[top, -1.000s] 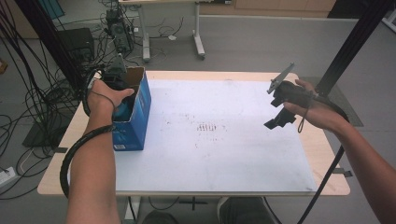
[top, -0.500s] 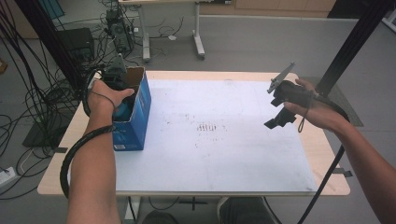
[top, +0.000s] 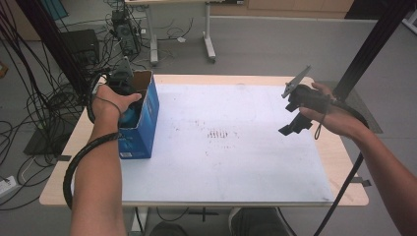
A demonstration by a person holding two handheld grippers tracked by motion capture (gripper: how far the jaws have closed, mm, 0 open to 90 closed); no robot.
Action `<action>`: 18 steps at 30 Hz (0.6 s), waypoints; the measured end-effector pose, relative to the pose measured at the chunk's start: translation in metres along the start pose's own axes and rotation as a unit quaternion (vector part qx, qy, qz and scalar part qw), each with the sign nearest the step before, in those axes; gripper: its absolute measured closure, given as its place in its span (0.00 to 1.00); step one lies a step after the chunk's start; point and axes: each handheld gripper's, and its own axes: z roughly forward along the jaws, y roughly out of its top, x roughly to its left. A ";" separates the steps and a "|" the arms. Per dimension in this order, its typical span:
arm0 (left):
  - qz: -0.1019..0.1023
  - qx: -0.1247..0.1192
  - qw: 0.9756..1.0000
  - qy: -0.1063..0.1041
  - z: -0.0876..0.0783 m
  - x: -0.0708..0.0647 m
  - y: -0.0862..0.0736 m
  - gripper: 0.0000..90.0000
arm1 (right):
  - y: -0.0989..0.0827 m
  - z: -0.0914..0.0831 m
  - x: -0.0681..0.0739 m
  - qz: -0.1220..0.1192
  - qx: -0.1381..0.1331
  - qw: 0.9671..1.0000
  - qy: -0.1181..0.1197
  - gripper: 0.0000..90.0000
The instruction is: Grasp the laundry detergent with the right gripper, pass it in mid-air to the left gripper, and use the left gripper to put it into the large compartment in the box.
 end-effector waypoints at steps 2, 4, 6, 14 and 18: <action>0.001 -0.003 1.000 0.001 -0.002 -0.001 0.000 0.35 | 0.001 -0.001 0.000 -0.001 0.000 1.000 -0.001 0.06; 0.003 -0.004 1.000 0.003 -0.005 -0.002 -0.001 0.34 | 0.002 -0.001 0.001 -0.002 -0.001 1.000 -0.001 0.06; 0.006 -0.007 1.000 0.007 -0.008 -0.003 -0.001 0.33 | 0.003 -0.001 0.001 -0.005 0.000 1.000 -0.002 0.06; 0.011 -0.012 1.000 0.017 -0.022 -0.005 -0.003 0.32 | 0.007 -0.004 0.003 -0.009 0.000 1.000 -0.006 0.06; 0.011 -0.013 1.000 0.018 -0.027 -0.005 -0.005 0.32 | 0.008 -0.005 0.004 -0.011 -0.001 1.000 -0.007 0.06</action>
